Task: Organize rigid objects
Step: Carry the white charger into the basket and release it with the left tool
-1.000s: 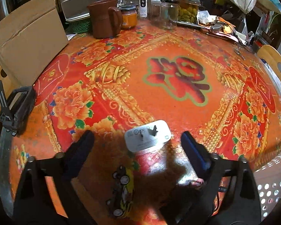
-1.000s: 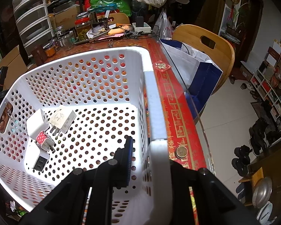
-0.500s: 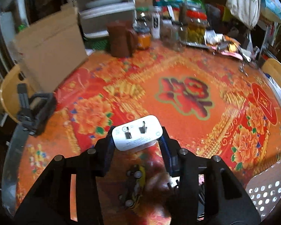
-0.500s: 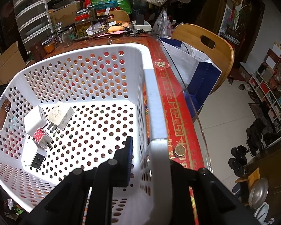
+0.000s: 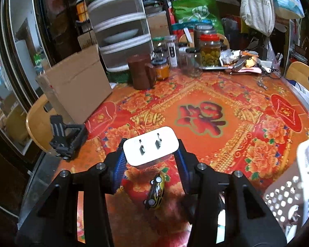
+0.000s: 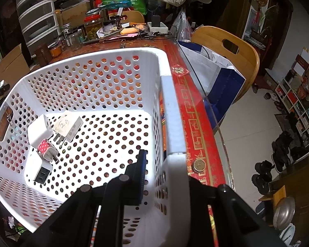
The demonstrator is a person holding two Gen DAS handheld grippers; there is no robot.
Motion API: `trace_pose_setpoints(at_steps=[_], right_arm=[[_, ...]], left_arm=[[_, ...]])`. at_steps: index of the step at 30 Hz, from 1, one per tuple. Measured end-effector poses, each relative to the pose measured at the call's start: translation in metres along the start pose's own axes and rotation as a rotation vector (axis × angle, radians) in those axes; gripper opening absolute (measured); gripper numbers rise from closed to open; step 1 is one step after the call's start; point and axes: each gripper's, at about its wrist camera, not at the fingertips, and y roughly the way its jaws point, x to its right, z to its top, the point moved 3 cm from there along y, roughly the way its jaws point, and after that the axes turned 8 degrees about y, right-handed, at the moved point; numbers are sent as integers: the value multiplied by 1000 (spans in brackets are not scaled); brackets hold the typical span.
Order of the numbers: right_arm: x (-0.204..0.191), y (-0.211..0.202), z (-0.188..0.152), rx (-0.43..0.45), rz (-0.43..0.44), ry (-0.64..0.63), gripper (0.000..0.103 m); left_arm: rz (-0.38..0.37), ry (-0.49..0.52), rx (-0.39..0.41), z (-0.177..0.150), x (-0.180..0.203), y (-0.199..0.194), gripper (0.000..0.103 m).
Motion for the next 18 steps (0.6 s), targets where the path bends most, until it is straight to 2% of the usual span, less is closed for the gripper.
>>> trace_pose_setpoints(at_steps=[10,18], right_arm=[[0,-2,0,19,24,-9,16],[0,-3,0,27,38,-11,16]], left_arm=[[60,50,71,13,13,-70,42],[31,131,105,18,53,-122,42]])
